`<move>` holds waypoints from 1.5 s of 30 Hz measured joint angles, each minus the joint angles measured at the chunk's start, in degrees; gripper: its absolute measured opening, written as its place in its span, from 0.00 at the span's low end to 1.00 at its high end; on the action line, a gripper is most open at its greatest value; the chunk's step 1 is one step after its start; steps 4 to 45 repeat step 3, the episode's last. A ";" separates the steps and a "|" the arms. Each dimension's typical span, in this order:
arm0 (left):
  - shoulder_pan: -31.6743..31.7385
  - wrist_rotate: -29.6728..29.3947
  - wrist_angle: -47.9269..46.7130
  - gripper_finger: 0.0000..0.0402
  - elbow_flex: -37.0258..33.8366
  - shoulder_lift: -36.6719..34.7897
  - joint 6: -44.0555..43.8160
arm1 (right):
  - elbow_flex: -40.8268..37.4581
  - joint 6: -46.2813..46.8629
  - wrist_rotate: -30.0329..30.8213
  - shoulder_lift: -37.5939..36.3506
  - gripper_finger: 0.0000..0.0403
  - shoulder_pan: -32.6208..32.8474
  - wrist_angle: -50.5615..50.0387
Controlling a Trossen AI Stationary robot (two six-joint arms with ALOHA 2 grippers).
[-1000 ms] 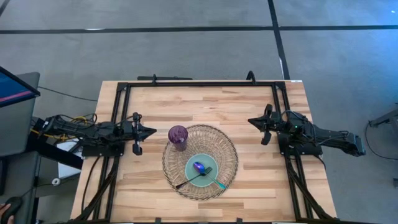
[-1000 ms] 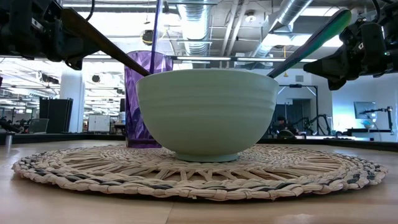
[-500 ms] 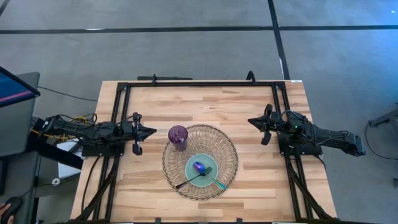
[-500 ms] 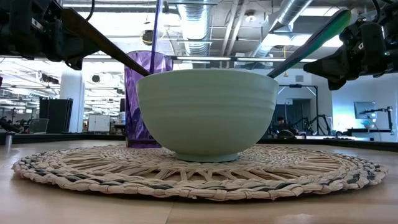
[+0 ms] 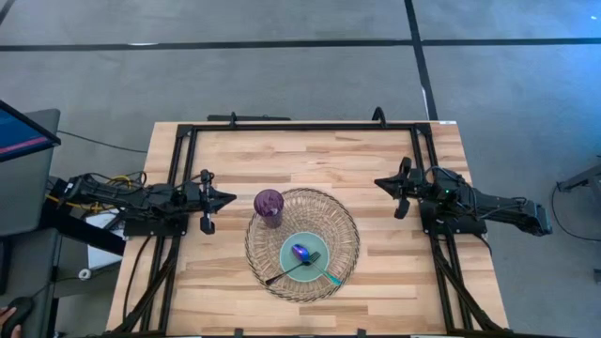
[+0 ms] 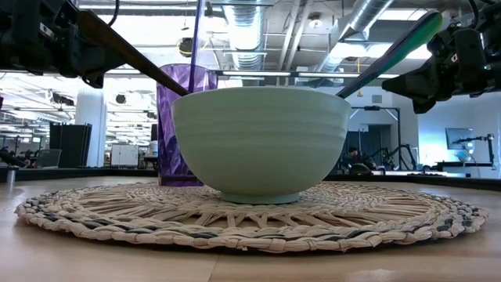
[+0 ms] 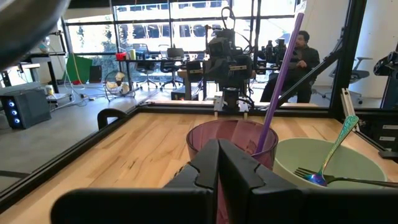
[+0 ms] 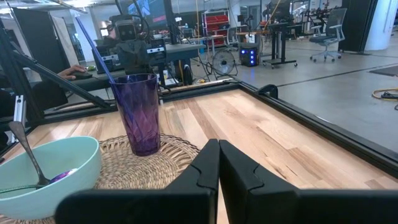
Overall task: Pick & Place Utensil
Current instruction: Return to Home Position
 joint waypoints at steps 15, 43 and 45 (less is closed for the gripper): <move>0.00 0.00 0.00 0.03 0.00 0.00 0.00 | 0.00 0.00 0.00 0.00 0.00 0.02 0.00; 0.00 0.00 0.00 0.03 0.00 0.00 0.00 | 0.00 0.00 0.00 0.00 0.00 0.02 0.00; 0.00 0.00 0.00 0.03 0.00 0.00 0.00 | 0.00 0.00 0.00 0.00 0.00 0.02 0.00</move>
